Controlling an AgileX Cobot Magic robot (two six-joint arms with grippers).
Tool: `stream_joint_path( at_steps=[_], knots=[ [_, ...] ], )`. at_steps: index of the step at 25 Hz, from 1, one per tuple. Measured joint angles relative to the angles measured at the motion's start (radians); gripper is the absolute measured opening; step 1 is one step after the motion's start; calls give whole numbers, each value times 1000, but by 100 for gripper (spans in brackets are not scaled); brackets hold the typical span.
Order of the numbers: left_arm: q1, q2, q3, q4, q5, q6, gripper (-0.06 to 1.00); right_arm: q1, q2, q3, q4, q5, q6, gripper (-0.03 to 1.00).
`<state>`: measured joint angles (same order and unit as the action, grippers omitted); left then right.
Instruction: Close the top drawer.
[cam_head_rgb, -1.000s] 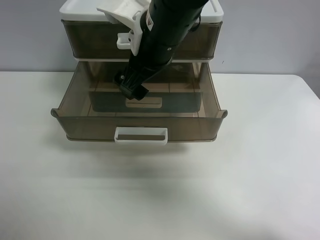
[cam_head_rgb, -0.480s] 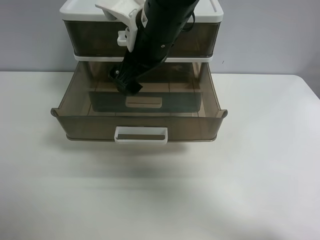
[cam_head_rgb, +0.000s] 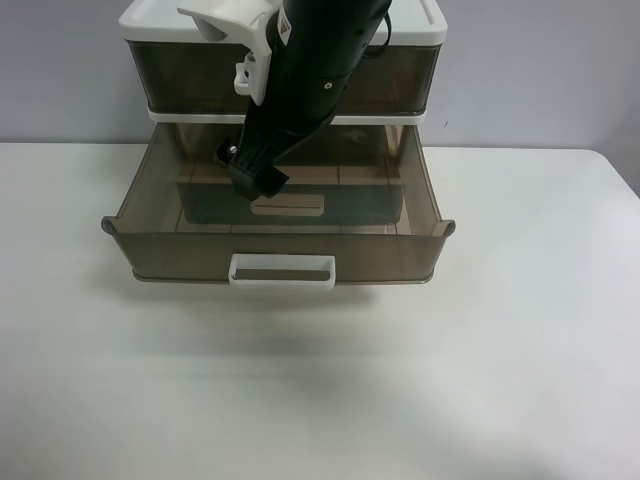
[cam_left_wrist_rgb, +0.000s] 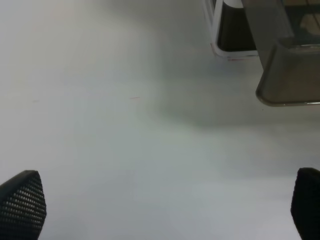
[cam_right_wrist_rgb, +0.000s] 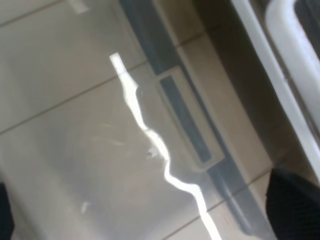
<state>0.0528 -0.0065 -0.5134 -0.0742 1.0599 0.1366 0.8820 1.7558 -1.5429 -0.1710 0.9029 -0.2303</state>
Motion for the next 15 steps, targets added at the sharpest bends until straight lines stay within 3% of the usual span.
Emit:
stream_joint_path(
  at_steps=[10,15],
  knots=[
    [0,0,0,0,0,0,99,51,-251,-1,41,290,5,99],
    [0,0,0,0,0,0,99,52,-418,42,44,309,27,99]
  ],
)
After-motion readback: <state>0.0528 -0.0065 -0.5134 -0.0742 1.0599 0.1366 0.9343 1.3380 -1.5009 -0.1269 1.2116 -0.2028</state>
